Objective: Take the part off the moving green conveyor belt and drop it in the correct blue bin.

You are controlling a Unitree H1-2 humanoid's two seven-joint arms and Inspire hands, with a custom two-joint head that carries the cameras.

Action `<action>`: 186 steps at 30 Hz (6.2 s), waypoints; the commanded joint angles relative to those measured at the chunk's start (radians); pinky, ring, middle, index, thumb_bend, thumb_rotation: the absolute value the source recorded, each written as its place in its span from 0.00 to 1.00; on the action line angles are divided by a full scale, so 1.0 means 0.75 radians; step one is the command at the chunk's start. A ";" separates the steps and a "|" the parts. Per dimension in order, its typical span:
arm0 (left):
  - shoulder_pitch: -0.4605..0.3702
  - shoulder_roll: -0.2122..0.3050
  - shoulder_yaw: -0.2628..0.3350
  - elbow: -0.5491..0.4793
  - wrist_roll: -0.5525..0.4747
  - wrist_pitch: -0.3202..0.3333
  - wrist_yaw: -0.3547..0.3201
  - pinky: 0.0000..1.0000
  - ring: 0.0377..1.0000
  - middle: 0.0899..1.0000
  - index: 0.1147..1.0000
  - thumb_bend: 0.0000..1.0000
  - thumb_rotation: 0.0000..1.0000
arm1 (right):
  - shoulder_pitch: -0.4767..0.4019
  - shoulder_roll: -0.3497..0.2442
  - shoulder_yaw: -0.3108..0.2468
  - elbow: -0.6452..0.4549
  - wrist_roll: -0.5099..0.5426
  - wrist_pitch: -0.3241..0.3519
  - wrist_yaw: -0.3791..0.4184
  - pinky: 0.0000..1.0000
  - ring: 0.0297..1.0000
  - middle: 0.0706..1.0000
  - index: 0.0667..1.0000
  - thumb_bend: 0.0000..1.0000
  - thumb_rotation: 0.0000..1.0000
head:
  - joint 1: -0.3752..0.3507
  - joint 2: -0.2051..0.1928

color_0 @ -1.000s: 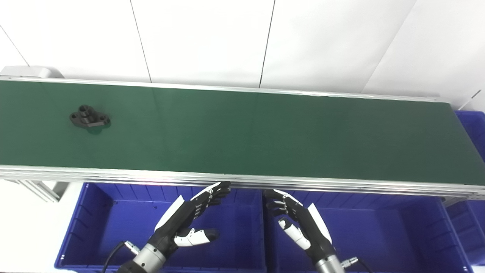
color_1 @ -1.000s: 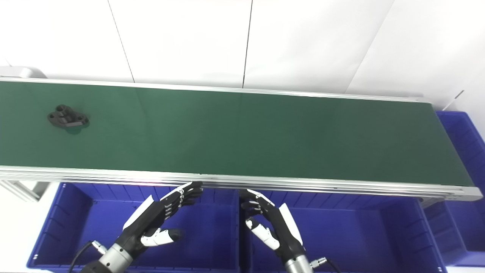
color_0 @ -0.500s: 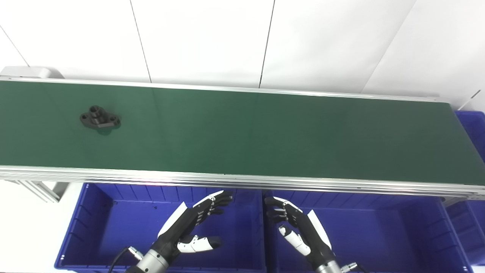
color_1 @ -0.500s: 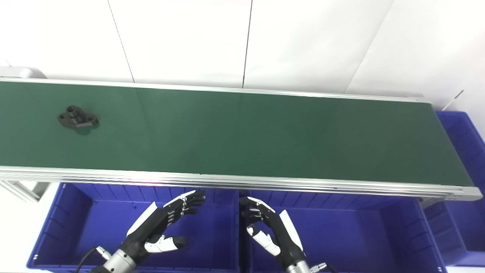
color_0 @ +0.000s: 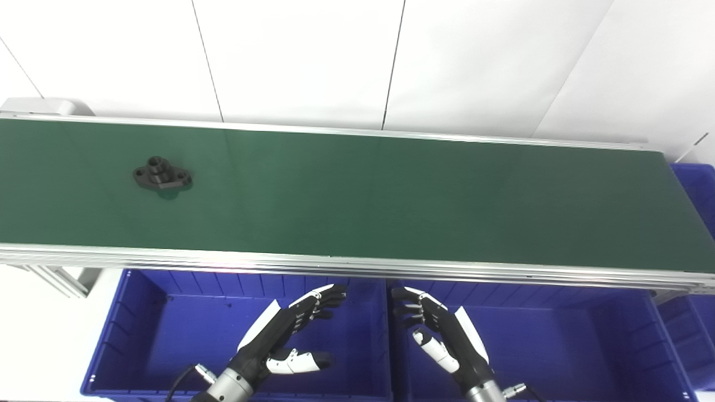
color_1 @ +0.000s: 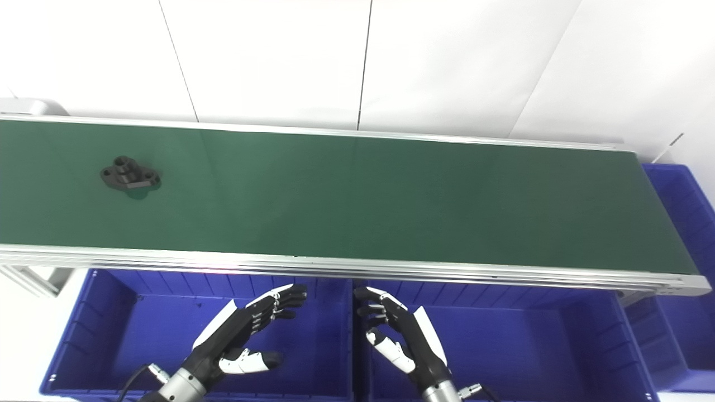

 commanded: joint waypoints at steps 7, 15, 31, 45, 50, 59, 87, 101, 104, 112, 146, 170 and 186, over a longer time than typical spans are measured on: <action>-0.041 -0.011 0.003 0.049 -0.009 -0.105 0.016 0.82 0.86 0.86 0.84 0.86 0.66 | -0.026 -0.020 0.020 0.037 -0.004 -0.037 -0.047 0.63 0.70 0.79 0.77 0.86 0.97 | 0.021 -0.075; -0.048 -0.018 0.004 0.061 -0.001 -0.094 0.019 0.80 0.86 0.85 0.83 0.87 0.66 | -0.042 -0.043 0.056 0.059 0.022 -0.037 -0.082 0.61 0.69 0.78 0.75 0.85 0.95 | 0.037 -0.083; -0.046 -0.042 -0.013 0.061 0.045 -0.092 0.047 0.79 0.84 0.84 0.83 0.89 0.65 | -0.038 -0.078 0.059 0.054 0.052 -0.038 -0.080 0.62 0.70 0.78 0.78 0.87 0.98 | 0.142 -0.078; -0.076 -0.063 -0.019 0.128 0.078 -0.117 0.071 0.77 0.83 0.83 0.82 0.91 0.66 | -0.068 -0.104 0.083 0.108 0.056 -0.038 -0.108 0.60 0.69 0.78 0.78 0.85 1.00 | 0.186 -0.138; -0.077 -0.064 -0.022 0.130 0.086 -0.112 0.079 0.76 0.83 0.83 0.81 0.91 0.67 | -0.073 -0.110 0.092 0.119 0.065 -0.038 -0.113 0.60 0.69 0.78 0.77 0.83 1.00 | 0.183 -0.143; -0.092 -0.071 -0.021 0.171 0.079 -0.139 0.080 0.75 0.82 0.82 0.81 0.90 0.66 | -0.029 -0.165 0.127 -0.044 0.070 -0.038 -0.191 0.59 0.69 0.79 0.74 0.77 0.92 | 0.190 -0.179; -0.106 -0.066 -0.029 0.152 0.067 -0.116 0.064 0.76 0.84 0.85 0.83 0.89 0.64 | -0.178 -0.218 -0.035 -0.649 -0.171 0.038 -0.359 0.53 0.65 0.77 0.77 0.89 0.83 | 0.137 -0.104; -0.112 -0.067 -0.029 0.145 0.076 -0.102 0.068 0.75 0.84 0.85 0.83 0.90 0.65 | -0.403 -0.187 -0.139 -0.501 -0.328 0.156 -0.214 0.57 0.67 0.78 0.79 0.87 0.75 | 0.111 -0.096; -0.116 -0.068 -0.029 0.154 0.066 -0.114 0.065 0.75 0.83 0.84 0.83 0.89 0.64 | -0.442 -0.178 -0.139 -0.507 -0.373 0.227 -0.174 0.58 0.67 0.77 0.79 0.87 0.72 | 0.105 -0.096; -0.118 -0.084 -0.032 0.166 0.052 -0.103 0.061 0.77 0.84 0.85 0.83 0.90 0.62 | -0.597 -0.173 -0.081 -0.474 -0.621 0.435 -0.078 0.63 0.73 0.80 0.81 0.87 0.73 | 0.113 -0.101; -0.110 -0.122 -0.055 0.137 0.083 -0.104 0.086 0.77 0.84 0.84 0.83 0.89 0.61 | -1.072 -0.045 0.221 0.176 -0.911 0.630 -0.063 0.61 0.71 0.75 0.81 0.93 0.69 | 0.129 -0.077; -0.101 -0.134 -0.077 0.097 0.104 -0.063 0.101 0.75 0.83 0.84 0.84 0.88 0.61 | -1.184 -0.023 0.363 0.412 -0.977 0.664 -0.134 0.60 0.68 0.73 0.79 0.93 0.66 | 0.157 -0.067; -0.068 -0.124 -0.085 0.031 0.100 -0.042 0.096 0.77 0.84 0.85 0.84 0.88 0.62 | -1.217 -0.065 0.413 0.535 -0.990 0.662 -0.155 0.58 0.67 0.74 0.78 0.92 0.65 | 0.159 -0.036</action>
